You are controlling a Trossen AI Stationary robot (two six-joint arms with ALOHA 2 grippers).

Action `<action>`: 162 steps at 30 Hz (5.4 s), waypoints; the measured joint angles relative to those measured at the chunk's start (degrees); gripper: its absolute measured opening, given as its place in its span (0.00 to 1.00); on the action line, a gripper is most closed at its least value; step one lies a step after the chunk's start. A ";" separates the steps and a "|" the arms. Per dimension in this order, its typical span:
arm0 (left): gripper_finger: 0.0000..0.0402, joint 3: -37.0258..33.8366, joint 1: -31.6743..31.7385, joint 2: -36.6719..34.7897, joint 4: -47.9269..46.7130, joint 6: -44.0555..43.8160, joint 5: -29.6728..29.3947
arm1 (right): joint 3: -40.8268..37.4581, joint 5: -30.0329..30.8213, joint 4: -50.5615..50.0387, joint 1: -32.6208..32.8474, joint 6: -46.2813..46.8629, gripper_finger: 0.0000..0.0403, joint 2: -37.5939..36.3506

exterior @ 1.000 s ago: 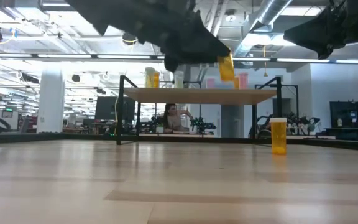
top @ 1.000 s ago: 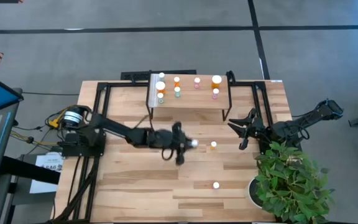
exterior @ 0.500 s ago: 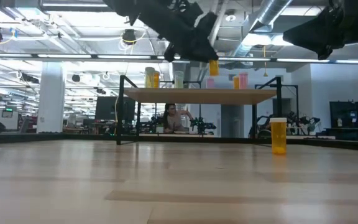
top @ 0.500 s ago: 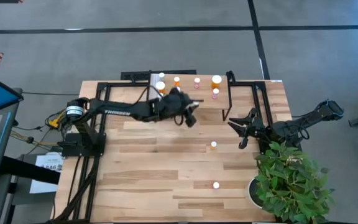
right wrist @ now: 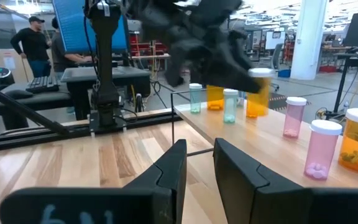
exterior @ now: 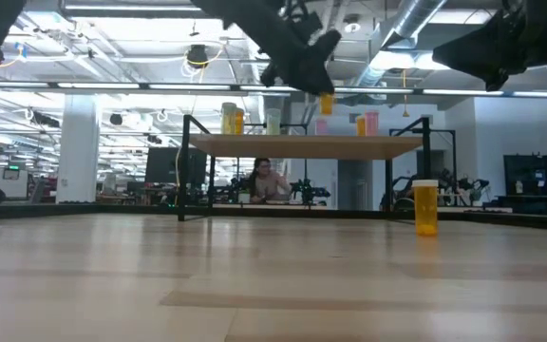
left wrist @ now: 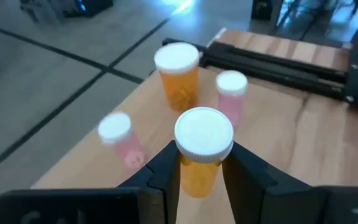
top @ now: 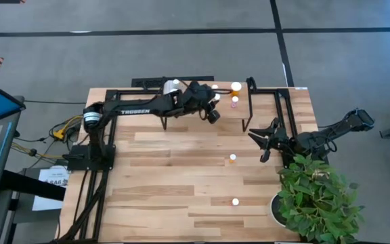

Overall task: Pick and place medicine bottles onto shelf by color
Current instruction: Put the bottom small orange pill bottle on the shelf, then put the small orange pill bottle on the shelf

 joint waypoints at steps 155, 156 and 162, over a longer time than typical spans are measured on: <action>0.65 -10.10 -18.54 22.22 36.60 -3.06 3.32 | 0.04 -0.37 1.55 0.50 2.12 0.25 0.40; 0.64 -10.10 -18.27 22.22 36.47 -3.06 3.90 | 0.04 -0.37 1.55 0.50 2.12 0.25 0.40; 0.61 -10.10 -17.30 22.20 37.84 -3.54 9.26 | 0.04 -0.37 1.55 0.50 2.10 0.25 0.40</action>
